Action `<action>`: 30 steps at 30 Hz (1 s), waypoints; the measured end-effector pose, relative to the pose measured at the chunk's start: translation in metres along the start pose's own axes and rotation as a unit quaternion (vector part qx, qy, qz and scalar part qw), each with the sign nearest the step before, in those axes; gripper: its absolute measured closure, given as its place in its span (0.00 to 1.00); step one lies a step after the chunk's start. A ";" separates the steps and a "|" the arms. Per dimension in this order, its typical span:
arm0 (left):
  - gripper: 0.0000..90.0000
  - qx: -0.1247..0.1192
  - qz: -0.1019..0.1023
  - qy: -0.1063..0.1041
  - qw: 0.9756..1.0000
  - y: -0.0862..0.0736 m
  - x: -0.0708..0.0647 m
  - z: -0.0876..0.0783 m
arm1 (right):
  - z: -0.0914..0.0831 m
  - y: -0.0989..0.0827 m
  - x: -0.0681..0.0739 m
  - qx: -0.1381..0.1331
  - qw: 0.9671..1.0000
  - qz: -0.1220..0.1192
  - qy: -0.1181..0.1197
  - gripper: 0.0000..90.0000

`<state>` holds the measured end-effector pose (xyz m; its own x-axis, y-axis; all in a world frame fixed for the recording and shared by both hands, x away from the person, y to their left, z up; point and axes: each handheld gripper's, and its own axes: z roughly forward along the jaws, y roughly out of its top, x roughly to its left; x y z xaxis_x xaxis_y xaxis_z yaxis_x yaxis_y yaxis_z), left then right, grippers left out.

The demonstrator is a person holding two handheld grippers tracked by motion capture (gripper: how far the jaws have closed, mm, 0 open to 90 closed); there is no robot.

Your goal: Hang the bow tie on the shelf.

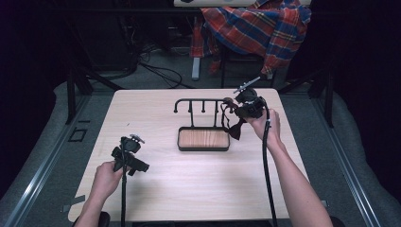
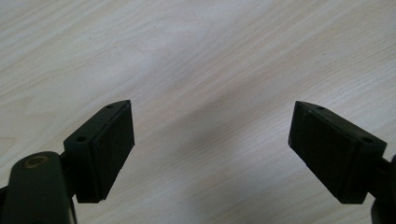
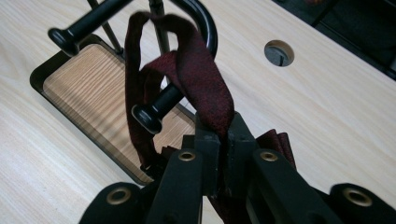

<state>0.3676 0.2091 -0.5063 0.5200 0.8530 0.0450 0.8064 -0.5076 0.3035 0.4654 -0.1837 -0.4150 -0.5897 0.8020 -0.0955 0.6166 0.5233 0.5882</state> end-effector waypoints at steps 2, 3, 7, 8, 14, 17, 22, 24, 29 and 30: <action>0.16 -0.002 0.003 -0.002 1.000 0.000 -0.001 0.000 | 0.001 -0.001 0.000 -0.001 1.000 0.002 0.001 0.96; 0.16 -0.003 0.002 -0.003 1.000 0.001 -0.002 0.000 | 0.002 -0.002 0.000 0.000 1.000 0.005 0.003 0.96; 0.16 -0.003 0.002 -0.003 1.000 0.000 -0.002 0.000 | 0.004 -0.006 0.001 0.002 1.000 0.010 0.007 0.96; 0.16 -0.003 0.002 -0.003 1.000 0.000 -0.002 0.000 | 0.004 -0.006 0.001 0.002 1.000 0.010 0.007 0.96; 0.16 0.000 0.007 -0.002 1.000 0.002 -0.003 0.000 | 0.008 -0.007 0.001 0.004 1.000 0.018 0.015 0.94; 0.16 0.000 0.007 -0.002 1.000 0.002 -0.003 0.000 | 0.010 -0.008 0.001 0.006 1.000 0.018 0.018 0.94; 0.16 0.002 0.008 -0.004 1.000 0.002 -0.004 0.000 | 0.017 -0.013 0.002 0.011 0.999 0.027 0.024 0.94; 0.16 0.002 0.006 -0.004 1.000 0.002 -0.004 0.000 | 0.019 -0.015 0.001 0.014 0.999 0.026 0.027 0.93; 0.16 0.003 0.007 -0.003 1.000 0.002 -0.004 0.000 | 0.022 -0.018 0.001 0.008 0.999 0.038 0.037 0.93; 0.16 0.004 0.008 -0.003 1.000 0.002 -0.004 0.000 | 0.022 -0.019 0.000 0.012 0.999 0.036 0.038 0.92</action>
<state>0.3670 0.2045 -0.5062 0.5341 0.8443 0.0446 0.8001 -0.5217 0.2961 0.4652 -0.1870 -0.4438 -0.5811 0.8138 0.0072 0.6702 0.4734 0.5716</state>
